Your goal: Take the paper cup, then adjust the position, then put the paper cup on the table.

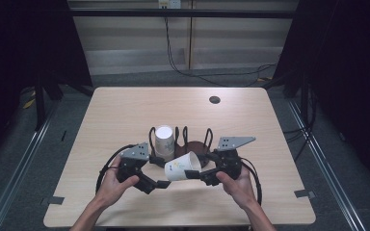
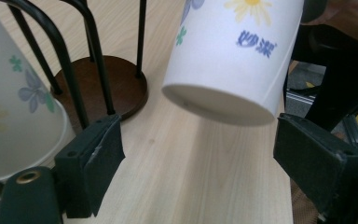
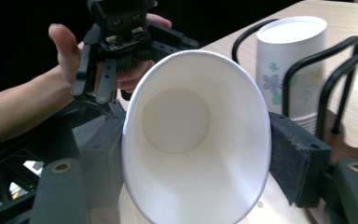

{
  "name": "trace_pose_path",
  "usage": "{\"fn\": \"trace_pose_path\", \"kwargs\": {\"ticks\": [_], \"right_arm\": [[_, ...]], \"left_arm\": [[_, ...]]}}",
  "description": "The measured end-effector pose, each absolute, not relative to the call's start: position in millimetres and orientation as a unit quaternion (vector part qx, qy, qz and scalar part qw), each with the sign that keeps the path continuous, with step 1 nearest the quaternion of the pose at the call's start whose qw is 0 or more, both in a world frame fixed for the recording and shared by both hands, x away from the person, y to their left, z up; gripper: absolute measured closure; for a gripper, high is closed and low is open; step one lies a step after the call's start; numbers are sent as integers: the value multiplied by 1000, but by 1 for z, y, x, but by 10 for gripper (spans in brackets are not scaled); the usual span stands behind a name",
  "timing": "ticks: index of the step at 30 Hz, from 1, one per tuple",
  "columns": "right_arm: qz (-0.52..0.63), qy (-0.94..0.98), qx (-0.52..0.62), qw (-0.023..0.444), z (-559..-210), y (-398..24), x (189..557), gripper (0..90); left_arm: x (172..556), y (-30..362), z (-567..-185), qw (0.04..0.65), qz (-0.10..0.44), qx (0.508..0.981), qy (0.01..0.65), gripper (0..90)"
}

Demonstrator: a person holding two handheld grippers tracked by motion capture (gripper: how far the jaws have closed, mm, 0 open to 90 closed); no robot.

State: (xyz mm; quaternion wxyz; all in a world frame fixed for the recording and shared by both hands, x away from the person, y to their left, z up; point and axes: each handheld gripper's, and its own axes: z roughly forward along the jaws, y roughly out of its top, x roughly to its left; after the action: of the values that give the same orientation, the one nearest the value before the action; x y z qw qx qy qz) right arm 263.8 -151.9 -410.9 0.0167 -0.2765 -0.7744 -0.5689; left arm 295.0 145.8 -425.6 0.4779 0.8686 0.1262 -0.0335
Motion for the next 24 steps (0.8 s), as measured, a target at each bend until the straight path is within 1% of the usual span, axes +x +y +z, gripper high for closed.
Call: {"fn": "trace_pose_path", "kwargs": {"ticks": [5,11,20,23,24], "right_arm": [[-561,-776,-290,5,-408,-159,265,282],[-549,-782,-294,2,-409,-161,265,281],[-540,-784,-306,-5,-411,-172,264,281],[-538,-783,-312,-9,-410,-176,265,281],[-539,-781,-315,-11,-410,-177,265,281]], "left_arm": [[297,151,-425,483,-28,865,135,159],[300,156,-425,475,-19,868,145,160],[304,166,-422,481,-9,862,160,160],[304,168,-421,477,1,863,167,160],[305,171,-421,484,-2,859,166,160]]}}
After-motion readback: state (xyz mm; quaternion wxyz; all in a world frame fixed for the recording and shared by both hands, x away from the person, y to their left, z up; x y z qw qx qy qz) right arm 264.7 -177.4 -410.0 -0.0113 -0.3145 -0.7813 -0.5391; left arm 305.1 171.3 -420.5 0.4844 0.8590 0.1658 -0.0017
